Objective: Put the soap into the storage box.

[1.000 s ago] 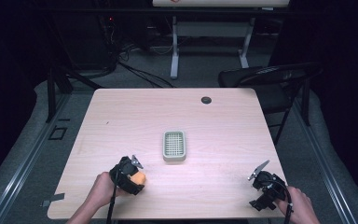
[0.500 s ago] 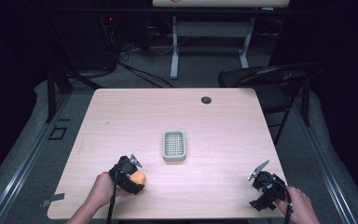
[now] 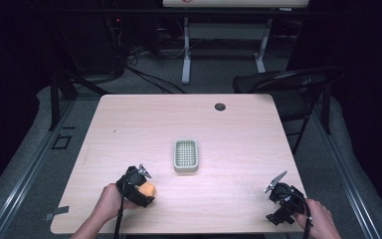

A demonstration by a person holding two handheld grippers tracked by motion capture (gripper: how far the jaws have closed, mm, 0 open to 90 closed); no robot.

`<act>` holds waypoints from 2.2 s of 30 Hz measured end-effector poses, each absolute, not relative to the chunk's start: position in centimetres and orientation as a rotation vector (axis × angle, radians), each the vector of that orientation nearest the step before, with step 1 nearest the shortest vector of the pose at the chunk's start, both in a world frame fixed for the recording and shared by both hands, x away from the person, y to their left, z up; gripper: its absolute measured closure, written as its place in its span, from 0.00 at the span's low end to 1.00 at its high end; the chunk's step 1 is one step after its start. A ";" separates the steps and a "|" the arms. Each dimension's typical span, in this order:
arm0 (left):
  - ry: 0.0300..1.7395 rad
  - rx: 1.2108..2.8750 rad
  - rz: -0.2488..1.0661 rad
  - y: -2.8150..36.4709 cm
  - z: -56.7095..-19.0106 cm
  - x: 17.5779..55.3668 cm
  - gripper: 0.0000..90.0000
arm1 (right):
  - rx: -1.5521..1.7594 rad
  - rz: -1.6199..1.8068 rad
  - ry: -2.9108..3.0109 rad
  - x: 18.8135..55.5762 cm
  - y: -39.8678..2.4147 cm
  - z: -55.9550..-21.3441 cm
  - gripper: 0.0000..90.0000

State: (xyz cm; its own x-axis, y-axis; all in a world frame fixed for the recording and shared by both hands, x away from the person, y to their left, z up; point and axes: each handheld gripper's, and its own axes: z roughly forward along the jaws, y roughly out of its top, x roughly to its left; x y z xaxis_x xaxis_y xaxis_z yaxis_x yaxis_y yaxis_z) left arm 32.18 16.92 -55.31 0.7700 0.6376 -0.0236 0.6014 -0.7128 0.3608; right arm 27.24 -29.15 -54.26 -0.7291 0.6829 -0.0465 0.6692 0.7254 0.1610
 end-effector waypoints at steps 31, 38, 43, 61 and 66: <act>0.909 2.607 0.166 16.6 -54.1 31.9 0.30 | 1.106 0.206 2.823 27.3 -29.2 -54.1 0.18; 0.902 2.605 0.171 16.3 -53.7 32.3 0.30 | 1.128 0.234 2.805 27.3 -29.2 -54.2 0.18; 0.900 2.603 0.172 15.9 -53.6 32.7 0.30 | 1.130 0.222 2.806 27.3 -29.3 -54.2 0.18; 0.860 2.616 0.161 14.7 -53.1 33.7 0.30 | 1.132 0.210 2.813 27.4 -29.4 -54.4 0.18; 0.852 2.615 0.165 14.5 -52.9 34.0 0.30 | 1.134 0.208 2.814 27.4 -29.4 -54.4 0.18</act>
State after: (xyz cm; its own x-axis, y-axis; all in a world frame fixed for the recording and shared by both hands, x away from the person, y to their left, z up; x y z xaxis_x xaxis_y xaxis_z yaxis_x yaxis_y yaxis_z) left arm 33.97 14.46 -52.90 0.8089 0.5880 -0.0073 0.5428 -0.7419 0.3935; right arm 27.40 -29.37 -54.37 -0.7174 0.6954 -0.0419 0.6816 0.7131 0.1639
